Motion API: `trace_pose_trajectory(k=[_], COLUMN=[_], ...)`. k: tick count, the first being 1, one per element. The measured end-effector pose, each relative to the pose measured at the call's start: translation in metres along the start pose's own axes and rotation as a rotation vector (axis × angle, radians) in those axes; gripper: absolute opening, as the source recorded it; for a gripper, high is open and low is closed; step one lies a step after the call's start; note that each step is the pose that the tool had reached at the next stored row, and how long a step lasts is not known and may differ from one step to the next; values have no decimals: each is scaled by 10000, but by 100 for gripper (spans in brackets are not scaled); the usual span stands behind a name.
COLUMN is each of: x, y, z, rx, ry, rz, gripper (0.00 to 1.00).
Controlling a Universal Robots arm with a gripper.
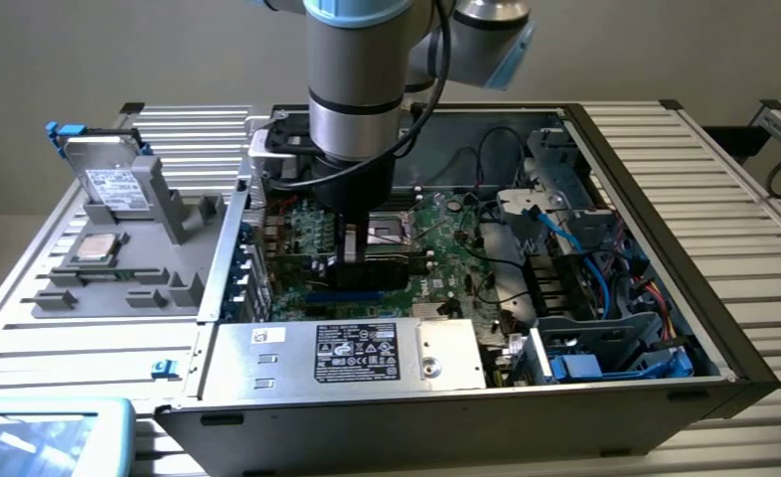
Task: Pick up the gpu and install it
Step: 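Insert the gpu into the slot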
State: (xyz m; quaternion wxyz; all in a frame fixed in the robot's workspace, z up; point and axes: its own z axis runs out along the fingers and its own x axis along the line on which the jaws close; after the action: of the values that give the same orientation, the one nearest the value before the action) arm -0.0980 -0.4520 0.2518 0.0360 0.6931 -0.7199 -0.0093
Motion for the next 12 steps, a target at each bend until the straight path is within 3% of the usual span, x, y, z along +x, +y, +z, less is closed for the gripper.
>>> trace_pose_trajectory(k=[12], x=[-9], y=[3], z=[8], rx=[-4], ry=[8], rz=[1], gripper=[29])
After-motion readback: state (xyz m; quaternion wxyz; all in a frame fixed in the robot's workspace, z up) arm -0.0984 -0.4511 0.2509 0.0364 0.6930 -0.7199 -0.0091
